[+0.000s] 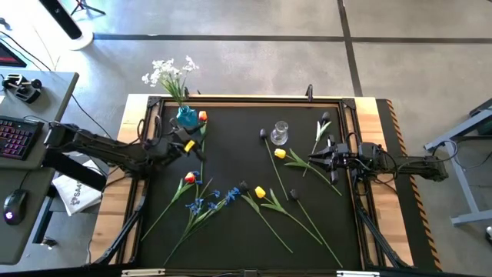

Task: Sort flowers into vase by color
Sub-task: Put the black flower into the transparent vase

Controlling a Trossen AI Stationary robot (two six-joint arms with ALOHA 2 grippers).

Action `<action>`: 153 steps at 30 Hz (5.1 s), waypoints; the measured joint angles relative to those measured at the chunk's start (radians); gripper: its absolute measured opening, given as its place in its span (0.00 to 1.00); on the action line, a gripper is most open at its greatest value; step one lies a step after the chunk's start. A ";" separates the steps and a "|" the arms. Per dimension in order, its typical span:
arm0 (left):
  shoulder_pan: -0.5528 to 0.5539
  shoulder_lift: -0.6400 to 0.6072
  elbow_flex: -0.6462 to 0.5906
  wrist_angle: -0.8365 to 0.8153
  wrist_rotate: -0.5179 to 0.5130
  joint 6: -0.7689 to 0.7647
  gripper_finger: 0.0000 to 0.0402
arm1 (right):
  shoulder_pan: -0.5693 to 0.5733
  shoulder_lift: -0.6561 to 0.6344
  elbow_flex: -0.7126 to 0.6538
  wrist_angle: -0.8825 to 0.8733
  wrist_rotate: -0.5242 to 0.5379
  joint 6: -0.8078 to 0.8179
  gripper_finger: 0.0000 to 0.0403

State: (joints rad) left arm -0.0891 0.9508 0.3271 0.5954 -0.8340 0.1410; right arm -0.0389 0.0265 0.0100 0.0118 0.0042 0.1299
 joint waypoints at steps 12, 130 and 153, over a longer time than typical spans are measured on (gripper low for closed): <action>0.044 0.073 0.000 0.116 0.078 0.001 0.30 | 0.000 0.000 0.000 0.000 0.000 0.000 0.19; 0.060 0.089 -0.001 0.135 0.195 -0.086 0.30 | -0.158 0.827 0.400 0.963 0.317 -0.221 0.01; 0.060 0.089 -0.001 0.143 0.195 -0.086 0.30 | -0.265 1.378 0.427 1.559 0.264 -0.360 0.01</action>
State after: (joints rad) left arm -0.0296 1.0397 0.3264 0.7383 -0.6392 0.0555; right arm -0.3035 1.4046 0.4373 1.5707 0.2681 -0.2298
